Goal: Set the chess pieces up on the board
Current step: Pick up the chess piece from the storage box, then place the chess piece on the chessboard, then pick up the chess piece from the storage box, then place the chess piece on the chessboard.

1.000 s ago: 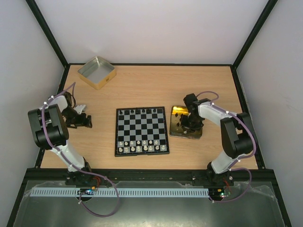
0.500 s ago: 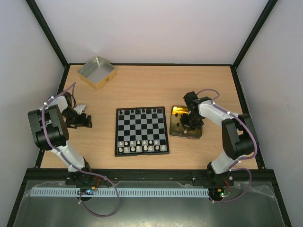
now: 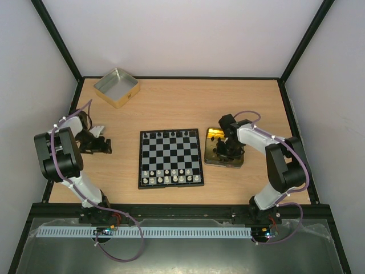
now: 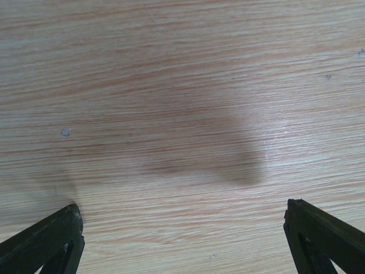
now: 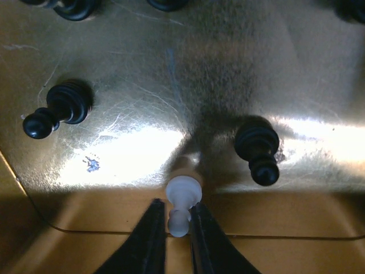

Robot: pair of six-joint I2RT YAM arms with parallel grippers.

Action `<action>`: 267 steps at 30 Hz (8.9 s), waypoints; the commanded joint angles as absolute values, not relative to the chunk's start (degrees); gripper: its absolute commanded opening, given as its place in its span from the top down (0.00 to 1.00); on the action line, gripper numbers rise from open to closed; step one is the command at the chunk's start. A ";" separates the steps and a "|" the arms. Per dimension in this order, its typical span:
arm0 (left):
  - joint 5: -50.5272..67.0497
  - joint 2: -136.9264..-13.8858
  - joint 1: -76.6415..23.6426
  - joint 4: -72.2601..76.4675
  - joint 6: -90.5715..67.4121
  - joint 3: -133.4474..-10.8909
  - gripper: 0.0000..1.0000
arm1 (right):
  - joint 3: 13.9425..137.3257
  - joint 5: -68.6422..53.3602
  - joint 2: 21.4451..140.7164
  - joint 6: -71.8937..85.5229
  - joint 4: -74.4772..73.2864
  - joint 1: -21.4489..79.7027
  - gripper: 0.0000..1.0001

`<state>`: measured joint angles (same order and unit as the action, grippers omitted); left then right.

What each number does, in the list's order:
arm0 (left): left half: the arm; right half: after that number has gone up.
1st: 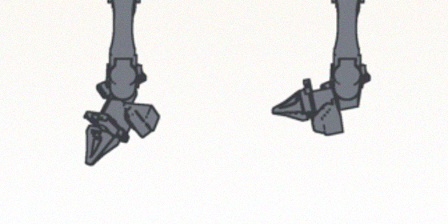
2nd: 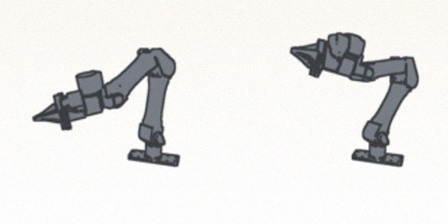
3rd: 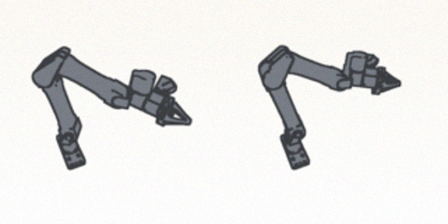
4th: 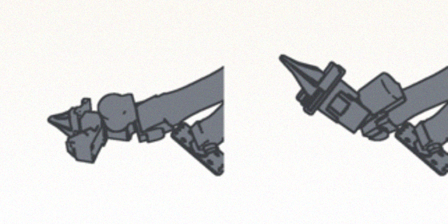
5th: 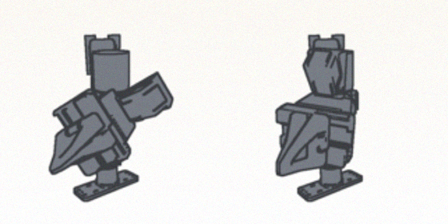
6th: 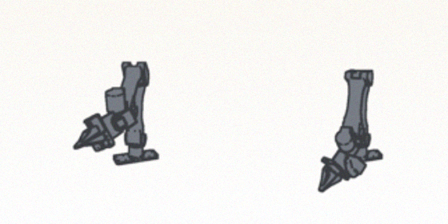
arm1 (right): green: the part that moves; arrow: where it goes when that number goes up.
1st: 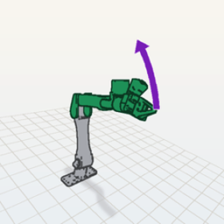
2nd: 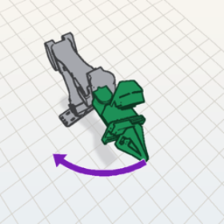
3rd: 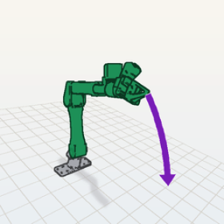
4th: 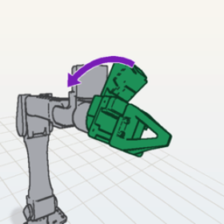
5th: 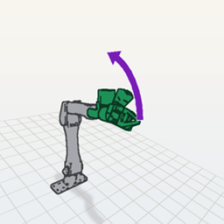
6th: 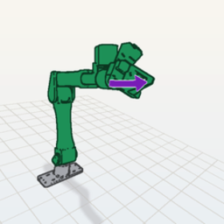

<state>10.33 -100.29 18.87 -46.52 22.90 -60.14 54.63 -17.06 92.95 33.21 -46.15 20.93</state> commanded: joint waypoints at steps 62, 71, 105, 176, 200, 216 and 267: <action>17.05 -90.73 16.73 -45.64 25.93 -53.98 0.04 | 59.35 -11.28 90.36 44.05 -44.65 47.11 0.97; 16.88 -90.00 16.70 -45.35 25.93 -53.50 0.04 | 57.12 -12.58 91.49 44.97 -42.72 49.07 0.97; 16.46 -88.52 16.76 -44.06 26.53 -50.65 0.04 | 56.28 -12.24 92.02 46.29 -43.17 50.96 0.77; 20.65 -89.73 15.78 -44.41 22.22 -56.41 0.03 | 71.49 1.41 98.11 39.11 -50.47 17.00 0.73; 20.74 -92.36 15.34 -43.94 20.46 -56.64 0.03 | 67.21 -3.98 101.28 35.17 -45.64 11.15 0.76; 20.88 -92.88 15.36 -42.80 20.08 -56.04 0.03 | 65.71 -5.45 102.52 34.28 -44.67 10.88 0.85; 21.57 -92.94 15.24 -42.19 19.89 -55.67 0.03 | 101.22 -5.12 117.38 32.17 -59.52 31.52 0.93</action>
